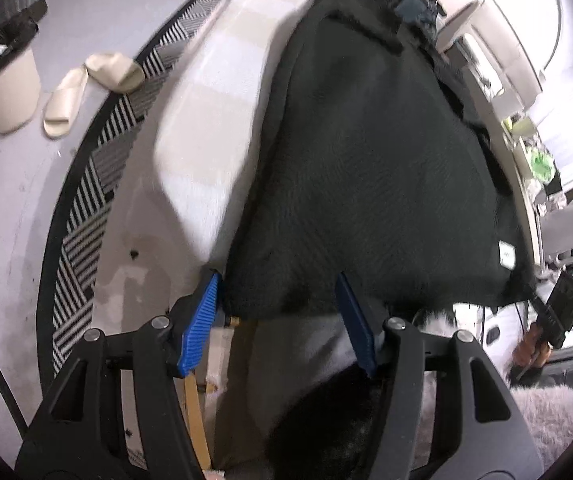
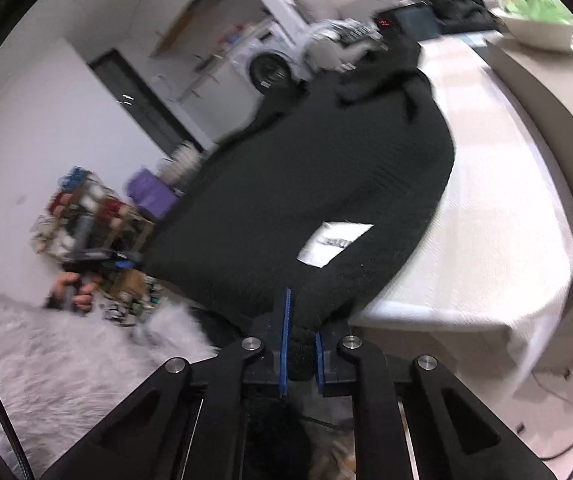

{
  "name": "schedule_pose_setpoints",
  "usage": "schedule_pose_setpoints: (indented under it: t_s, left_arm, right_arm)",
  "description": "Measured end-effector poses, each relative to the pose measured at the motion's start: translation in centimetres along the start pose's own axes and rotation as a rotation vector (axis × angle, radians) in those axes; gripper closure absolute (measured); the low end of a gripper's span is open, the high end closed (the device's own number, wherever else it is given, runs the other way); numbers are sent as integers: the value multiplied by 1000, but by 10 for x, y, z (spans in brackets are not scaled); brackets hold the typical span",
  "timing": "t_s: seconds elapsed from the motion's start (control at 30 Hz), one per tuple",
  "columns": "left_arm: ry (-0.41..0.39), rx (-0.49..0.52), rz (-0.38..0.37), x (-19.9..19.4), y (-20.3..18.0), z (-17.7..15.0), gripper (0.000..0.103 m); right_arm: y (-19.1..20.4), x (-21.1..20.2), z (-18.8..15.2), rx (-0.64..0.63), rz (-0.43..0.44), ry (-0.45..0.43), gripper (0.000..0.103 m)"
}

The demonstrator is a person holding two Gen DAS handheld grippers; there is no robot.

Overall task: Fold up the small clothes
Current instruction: 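Close the right gripper on the sweater hem, then close the left gripper on the hem while the right gripper holds the hem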

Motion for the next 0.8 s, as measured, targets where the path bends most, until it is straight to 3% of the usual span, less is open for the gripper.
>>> schedule_pose_setpoints:
  t_s: [0.13,0.27,0.57,0.67,0.8]
  left_arm:
    - [24,-17,-57,13,-6,-6,48]
    - [11,-49,-113,14,-6,-5,48]
    - [-17,-141,-132,8,13,-1,49]
    - [-12,-156,-141,7,16,-1,63]
    - [-14,-85,-115,0,10,-3,64]
  right_arm:
    - [12,-16,8,25,130,-86,95]
    - [6,-20,1,40,126,-80,95]
    - [-15,-23,-11,87,121,-58,95]
    - [-13,-17,-14,82,118,-38,95]
    - [-12,-17,-14,81,116,-35,95]
Point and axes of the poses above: each gripper's, at about its wrist camera, not at the fingertips, and x roughly the way its jaws point, y to its left, z to its top, the point moved 10 cm from there along x, roughly the way its jaws point, and after that the axes turned 4 degrees about -z, right-handed, at the moved point
